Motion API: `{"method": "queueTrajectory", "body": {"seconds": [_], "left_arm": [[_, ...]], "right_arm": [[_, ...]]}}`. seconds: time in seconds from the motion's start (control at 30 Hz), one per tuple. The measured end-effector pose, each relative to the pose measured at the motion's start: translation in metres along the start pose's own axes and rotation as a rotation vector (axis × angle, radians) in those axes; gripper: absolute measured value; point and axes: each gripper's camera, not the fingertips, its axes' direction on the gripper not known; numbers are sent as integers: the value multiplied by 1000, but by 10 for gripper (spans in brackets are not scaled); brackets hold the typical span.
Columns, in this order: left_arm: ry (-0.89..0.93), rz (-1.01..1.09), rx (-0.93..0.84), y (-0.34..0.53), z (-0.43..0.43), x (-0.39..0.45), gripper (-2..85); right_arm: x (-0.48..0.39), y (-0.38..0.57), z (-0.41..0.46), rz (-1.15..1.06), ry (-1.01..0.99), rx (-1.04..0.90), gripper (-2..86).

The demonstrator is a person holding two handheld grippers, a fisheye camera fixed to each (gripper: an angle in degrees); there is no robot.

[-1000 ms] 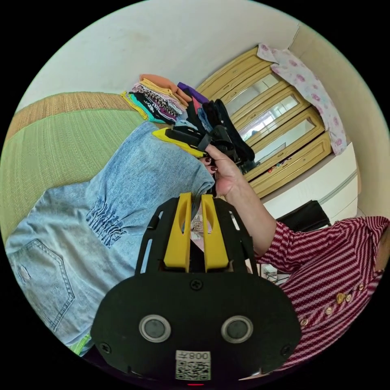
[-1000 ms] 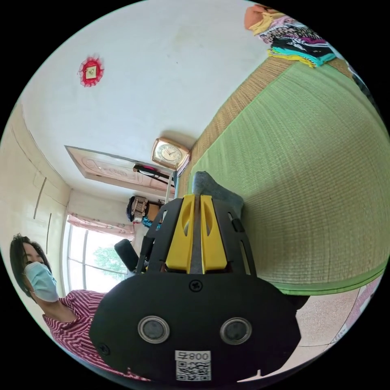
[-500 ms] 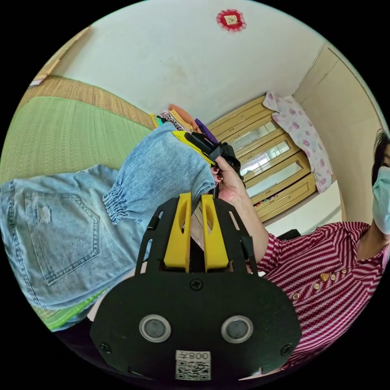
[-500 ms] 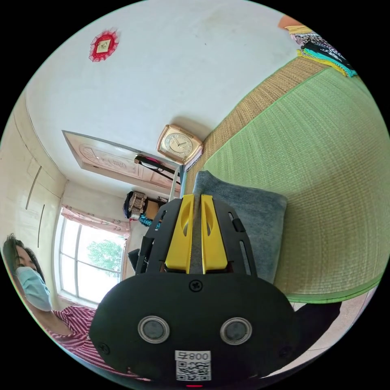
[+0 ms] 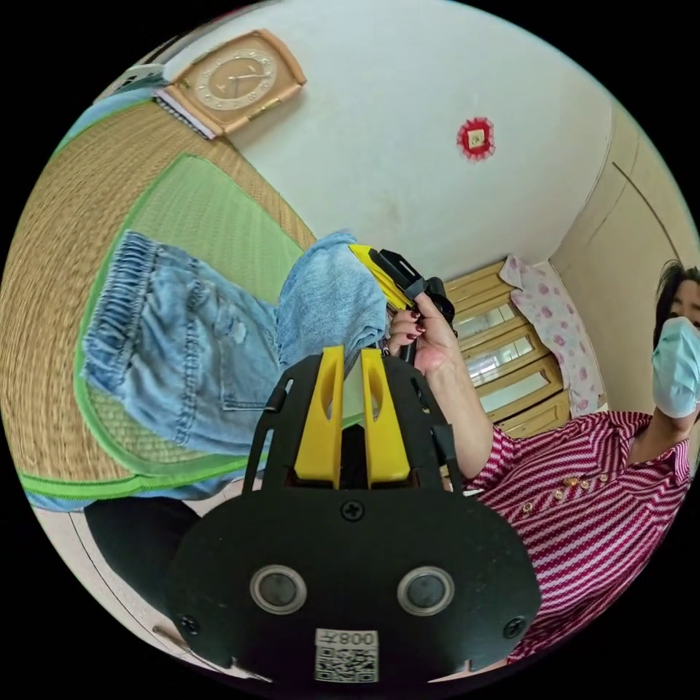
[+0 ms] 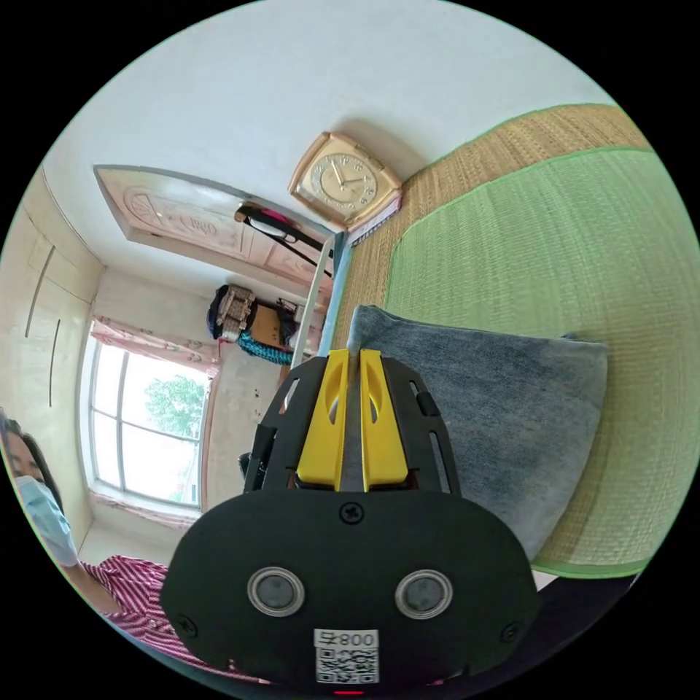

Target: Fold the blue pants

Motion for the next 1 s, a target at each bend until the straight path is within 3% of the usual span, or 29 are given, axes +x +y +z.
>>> {"method": "queueTrajectory", "body": {"seconds": [0.27, 0.6, 0.7, 1.0], "left_arm": [[-49, -87, 91, 5, -18, -79, 27], [-105, -248, 129, 10, -2, -176, 21], [-110, -246, 130, 8, 5, -187, 17], [-223, -135, 152, -1, 20, -170, 2]], "right_arm": [[-66, -37, 120, -56, 42, -144, 23], [-80, -74, 220, -50, 42, -312, 22], [-94, -81, 221, -95, -16, -328, 7], [-109, -120, 276, -99, 117, -427, 1]]}}
